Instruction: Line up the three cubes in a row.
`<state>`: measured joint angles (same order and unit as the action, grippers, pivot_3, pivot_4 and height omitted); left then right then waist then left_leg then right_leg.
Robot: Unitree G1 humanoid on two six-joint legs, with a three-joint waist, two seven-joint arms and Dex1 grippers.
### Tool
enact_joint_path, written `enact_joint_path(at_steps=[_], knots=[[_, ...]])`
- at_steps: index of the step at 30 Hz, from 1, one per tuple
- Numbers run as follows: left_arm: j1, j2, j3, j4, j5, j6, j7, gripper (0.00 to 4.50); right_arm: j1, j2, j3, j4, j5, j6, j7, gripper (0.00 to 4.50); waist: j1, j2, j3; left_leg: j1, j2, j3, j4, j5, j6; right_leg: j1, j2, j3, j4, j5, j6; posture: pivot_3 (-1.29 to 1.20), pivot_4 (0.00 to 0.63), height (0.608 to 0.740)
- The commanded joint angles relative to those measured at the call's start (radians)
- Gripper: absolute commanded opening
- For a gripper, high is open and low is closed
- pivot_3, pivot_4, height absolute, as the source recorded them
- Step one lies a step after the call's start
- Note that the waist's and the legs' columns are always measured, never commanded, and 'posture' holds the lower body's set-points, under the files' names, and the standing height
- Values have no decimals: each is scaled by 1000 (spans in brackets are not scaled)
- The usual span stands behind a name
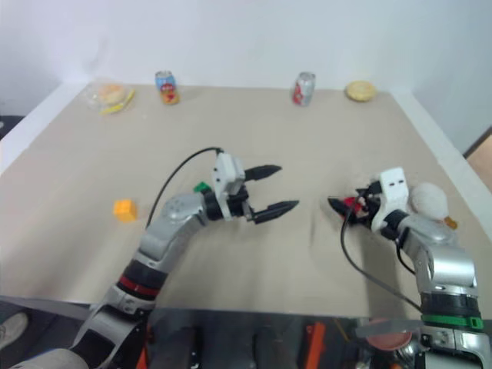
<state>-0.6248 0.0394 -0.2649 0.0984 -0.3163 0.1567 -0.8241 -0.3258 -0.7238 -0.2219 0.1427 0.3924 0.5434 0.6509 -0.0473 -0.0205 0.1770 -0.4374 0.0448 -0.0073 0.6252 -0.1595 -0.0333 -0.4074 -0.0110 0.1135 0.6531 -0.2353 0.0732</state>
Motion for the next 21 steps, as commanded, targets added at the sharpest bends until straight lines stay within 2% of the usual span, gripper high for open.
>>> enact_joint_path(at_steps=[1,2,4,7,12,15,21], knots=[[-2,-7,6,-49,1,-15,11,4500,-12,-4,2,4,-23,-14,1,4477,0,0,0,0,0,0,0,0,0,0,0,0,0,0,0,0,150,736],[-3,-7,6,-49,1,-15,13,4500,-12,-1,4,10,-27,-15,-1,4477,0,0,0,0,0,0,0,0,0,0,0,0,0,0,0,0,150,736],[-7,-9,7,-49,2,-15,18,4500,-15,6,2,16,-31,-14,-9,3944,0,0,0,0,0,0,0,0,0,0,0,0,0,0,0,0,150,736],[-10,-10,8,-47,2,-15,21,4500,-19,10,0,22,-35,-13,-11,3030,0,0,0,0,0,0,0,0,0,0,0,0,0,0,0,0,150,736],[-9,-4,13,-48,-1,-17,18,4500,-28,-4,-3,1,-36,-3,-2,1266,0,0,0,0,0,0,0,0,0,0,0,0,0,0,0,0,150,736],[9,37,27,-74,-12,-13,-9,4500,-45,-30,13,-89,-1,22,64,1279,-2,0,0,0,0,0,0,0,0,0,0,0,0,0,0,0,150,736],[102,232,98,-175,-102,42,-145,4500,-77,-125,189,-302,55,20,384,1279,-13,1,1,2,3,-1,-4,0,0,-1,4,-1,0,0,-1,0,150,736]])
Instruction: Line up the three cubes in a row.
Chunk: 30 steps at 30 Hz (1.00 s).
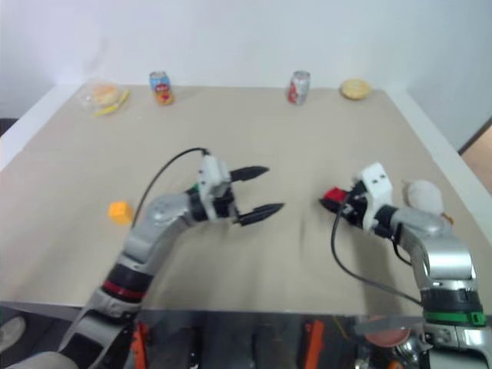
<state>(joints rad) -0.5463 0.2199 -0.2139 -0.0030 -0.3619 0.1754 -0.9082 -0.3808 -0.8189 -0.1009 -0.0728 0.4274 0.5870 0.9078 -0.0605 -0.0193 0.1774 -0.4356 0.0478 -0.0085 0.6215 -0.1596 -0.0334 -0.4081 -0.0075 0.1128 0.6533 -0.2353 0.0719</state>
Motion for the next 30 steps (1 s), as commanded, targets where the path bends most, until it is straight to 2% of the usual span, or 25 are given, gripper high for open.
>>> enact_joint_path(at_steps=[1,5,9,14,20,21,22,27,30], knots=[[37,83,56,-85,-72,34,-86,4500,-30,-42,104,-99,11,-46,175,1279,0,0,0,0,1,-2,0,0,0,0,1,-2,0,-2,-3,0,150,736],[103,217,55,-121,-73,7,-213,4500,-75,-49,233,-75,-55,-166,322,1279,4,-1,0,-1,1,-2,0,0,0,0,0,-2,0,-2,-4,0,150,736],[170,298,68,-165,-98,11,-281,4500,-93,-20,324,12,-133,-339,419,1279,12,-4,2,-2,0,-1,1,0,-1,-1,-1,-2,0,-2,-3,0,150,736],[222,333,73,-200,-98,12,-290,4500,-124,42,365,177,-197,-510,473,1279,13,-4,2,-1,1,0,1,0,-1,-1,-1,-3,0,-2,-4,0,150,736],[227,324,72,-210,-82,11,-259,4500,-139,69,377,267,-236,-584,508,1279,13,-4,2,-1,1,0,1,0,-1,0,-1,-3,0,-2,-4,0,150,736],[227,322,72,-211,-80,10,-256,4500,-140,71,375,270,-237,-587,511,2331,13,-4,2,-1,1,0,1,0,-1,0,-1,-3,0,-2,-4,0,150,736],[227,321,71,-213,-80,12,-253,4500,-141,73,372,268,-234,-586,515,2579,13,-4,2,-1,1,0,1,0,-1,0,-1,-3,0,-2,-4,0,150,736],[228,293,99,-224,-93,64,-155,4500,-132,64,336,195,-188,-532,529,4420,13,-4,2,-1,1,0,1,0,-1,0,-1,-3,0,-2,-4,0,150,736],[239,248,148,-254,-114,128,-22,4500,-119,47,292,103,-116,-446,522,4478,14,-4,2,-1,1,-1,1,0,-1,0,-1,-3,0,-2,-4,0,150,736]])
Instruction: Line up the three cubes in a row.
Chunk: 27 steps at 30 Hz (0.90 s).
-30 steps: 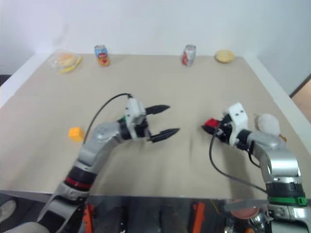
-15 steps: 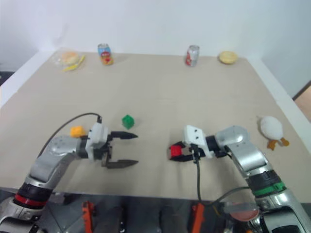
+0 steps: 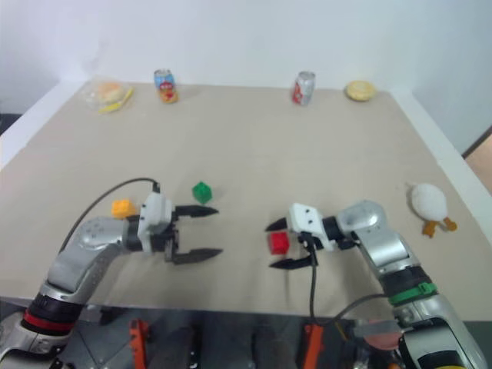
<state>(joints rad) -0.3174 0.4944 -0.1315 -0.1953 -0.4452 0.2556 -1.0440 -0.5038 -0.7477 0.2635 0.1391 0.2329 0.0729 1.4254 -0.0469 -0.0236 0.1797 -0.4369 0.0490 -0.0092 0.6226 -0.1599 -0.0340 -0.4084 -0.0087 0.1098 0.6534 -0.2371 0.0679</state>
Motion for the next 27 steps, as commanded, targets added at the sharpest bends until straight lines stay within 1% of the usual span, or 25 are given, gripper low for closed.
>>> enact_joint_path(at_steps=[1,4,6,9,12,18,19,22,27], knots=[[17,-41,78,-74,-27,61,154,4500,5,-25,-92,-141,108,102,-6,4478,0,0,0,0,0,0,0,0,0,0,0,0,0,0,0,0,150,736],[13,-83,115,-83,-14,115,287,4500,-13,2,-157,-226,212,229,-66,4478,1,0,0,0,0,0,0,0,0,0,0,0,0,0,0,0,150,736],[-7,-86,126,-48,27,122,348,4500,-41,31,-183,-251,251,293,-122,4478,-1,0,0,0,0,-1,1,0,0,1,0,0,0,1,0,0,150,736],[-52,-82,129,38,93,109,410,4500,-88,70,-180,-225,217,321,-204,4478,-1,0,0,1,0,-2,1,0,0,1,2,0,0,3,-1,0,150,736],[-105,-90,115,129,141,110,452,4500,-130,97,-165,-175,183,335,-252,4478,-1,0,0,1,0,-2,1,2,-1,1,2,-1,0,4,-1,0,150,736],[-172,-143,72,276,199,105,485,4500,-163,137,-160,-154,170,337,-285,4478,1,0,0,-1,0,-2,0,2,-2,-1,1,0,0,3,1,0,150,736],[-183,-154,59,300,213,100,485,4500,-164,141,-160,-155,169,337,-289,4478,1,-1,0,-1,-1,-2,0,2,-2,-1,2,0,0,4,4,0,150,736],[-213,-185,29,356,242,76,474,4500,-162,149,-163,-163,169,341,-299,4478,1,-1,0,-1,-1,-3,-2,1,-2,-1,2,-1,0,3,4,0,150,736],[-244,-200,7,420,285,52,469,4500,-155,151,-168,-180,174,351,-311,4478,0,0,0,-1,-1,-3,-3,1,-2,-1,2,-1,0,3,4,0,150,736]])
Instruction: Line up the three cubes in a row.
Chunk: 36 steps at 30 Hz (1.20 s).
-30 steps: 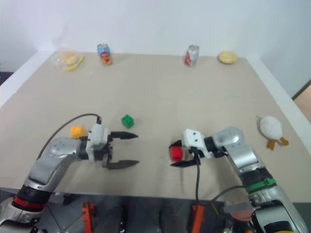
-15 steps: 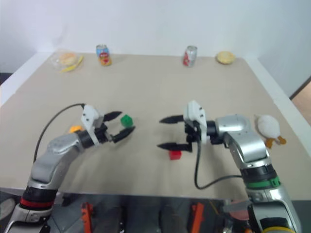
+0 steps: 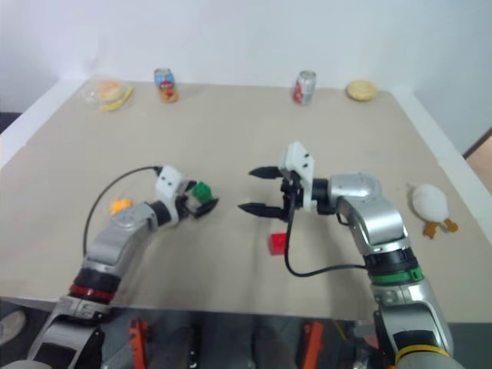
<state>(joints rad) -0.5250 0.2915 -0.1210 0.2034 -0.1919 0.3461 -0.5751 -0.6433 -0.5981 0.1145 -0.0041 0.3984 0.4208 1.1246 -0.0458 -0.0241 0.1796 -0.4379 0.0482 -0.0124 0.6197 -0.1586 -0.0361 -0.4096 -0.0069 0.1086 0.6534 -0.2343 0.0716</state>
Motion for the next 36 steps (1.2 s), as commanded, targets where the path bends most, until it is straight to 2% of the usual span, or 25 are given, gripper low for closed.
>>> enact_joint_path(at_steps=[1,8,11,18,21,24,28,36], knots=[[-39,3,-5,29,39,-45,1,4500,-15,2,-19,-40,9,4,-12,4478,-2,0,0,0,0,0,0,0,0,0,0,0,0,0,0,0,150,736],[-70,-10,-6,85,81,-81,5,4500,-6,2,-25,-57,15,14,-32,4478,-1,0,0,0,0,0,1,0,0,0,0,0,0,1,0,0,150,736],[-68,-13,-3,86,85,-89,-1,3697,-2,1,-27,-59,16,15,-36,4500,-1,0,0,0,0,0,0,0,0,0,0,0,0,1,0,0,150,736],[-63,-9,-2,80,88,-93,-14,1365,3,-1,-34,-60,26,13,-42,4500,-1,0,0,0,0,0,0,0,0,0,0,0,0,1,0,0,150,736],[-35,10,-25,10,47,-90,-117,1384,26,-20,-53,-96,48,22,-31,4500,-1,0,0,0,0,0,0,0,0,0,0,0,0,1,0,0,150,736],[26,48,-70,-115,-12,-106,-277,1384,95,-75,-91,-191,96,49,2,4500,-1,0,0,0,0,0,-1,-1,-1,0,0,0,0,-1,0,0,150,736],[97,103,-111,-227,-50,-122,-410,1384,197,-158,-125,-296,138,79,36,4500,0,0,0,0,0,0,-1,-3,-4,0,-1,0,0,-3,-2,0,150,736],[129,153,-196,-242,-25,-188,-548,1384,327,-253,-137,-365,144,86,59,4500,-2,0,0,1,0,1,2,-2,-3,1,-1,0,0,-4,-5,0,150,736]])
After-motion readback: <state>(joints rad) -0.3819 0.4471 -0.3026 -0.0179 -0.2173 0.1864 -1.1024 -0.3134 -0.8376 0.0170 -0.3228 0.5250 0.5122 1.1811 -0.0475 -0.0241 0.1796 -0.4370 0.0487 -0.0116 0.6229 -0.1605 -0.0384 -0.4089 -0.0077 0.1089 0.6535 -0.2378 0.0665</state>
